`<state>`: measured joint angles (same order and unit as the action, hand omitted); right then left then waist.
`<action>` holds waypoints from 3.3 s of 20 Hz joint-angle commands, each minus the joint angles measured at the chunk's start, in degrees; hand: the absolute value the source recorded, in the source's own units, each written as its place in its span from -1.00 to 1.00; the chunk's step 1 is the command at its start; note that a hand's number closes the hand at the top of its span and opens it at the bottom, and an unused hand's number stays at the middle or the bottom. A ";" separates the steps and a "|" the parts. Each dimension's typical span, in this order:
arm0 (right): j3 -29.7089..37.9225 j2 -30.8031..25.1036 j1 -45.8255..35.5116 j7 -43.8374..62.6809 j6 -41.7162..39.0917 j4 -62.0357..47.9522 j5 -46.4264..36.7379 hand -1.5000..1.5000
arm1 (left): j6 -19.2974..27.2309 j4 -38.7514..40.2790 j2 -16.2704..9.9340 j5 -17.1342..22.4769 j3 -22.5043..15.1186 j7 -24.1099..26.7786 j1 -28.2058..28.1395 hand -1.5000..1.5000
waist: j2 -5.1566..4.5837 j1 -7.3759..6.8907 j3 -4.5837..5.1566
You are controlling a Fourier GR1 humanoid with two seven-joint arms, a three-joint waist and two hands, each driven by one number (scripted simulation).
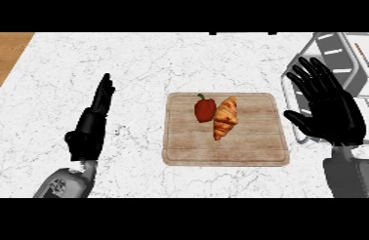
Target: Pick the croissant from the cutting board and place it in the tiered basket
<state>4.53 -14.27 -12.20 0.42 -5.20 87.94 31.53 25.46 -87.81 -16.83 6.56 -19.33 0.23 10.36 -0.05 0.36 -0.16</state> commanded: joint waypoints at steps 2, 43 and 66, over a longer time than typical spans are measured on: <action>-1.29 -10.96 3.06 5.91 -3.94 9.36 -5.00 -1.00 | 0.49 -0.18 0.27 -0.85 0.12 0.36 -1.27 0.00 | 0.49 0.66 0.27; -42.56 -10.00 -39.03 72.37 -19.36 5.99 -30.76 -1.00 | -3.15 -2.19 2.93 -2.30 2.44 -3.79 -0.31 0.00 | 0.33 -0.42 0.21; -46.04 -10.11 -37.33 64.97 -24.63 2.63 -44.98 -1.00 | -5.17 1.63 6.01 -4.76 4.84 -0.18 -1.42 0.00 | 0.19 -0.17 0.20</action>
<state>-40.95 -26.42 -50.35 56.88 -28.47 88.96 -10.33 20.50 -87.93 -12.25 1.81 -14.72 -1.72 9.51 0.08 -0.11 0.03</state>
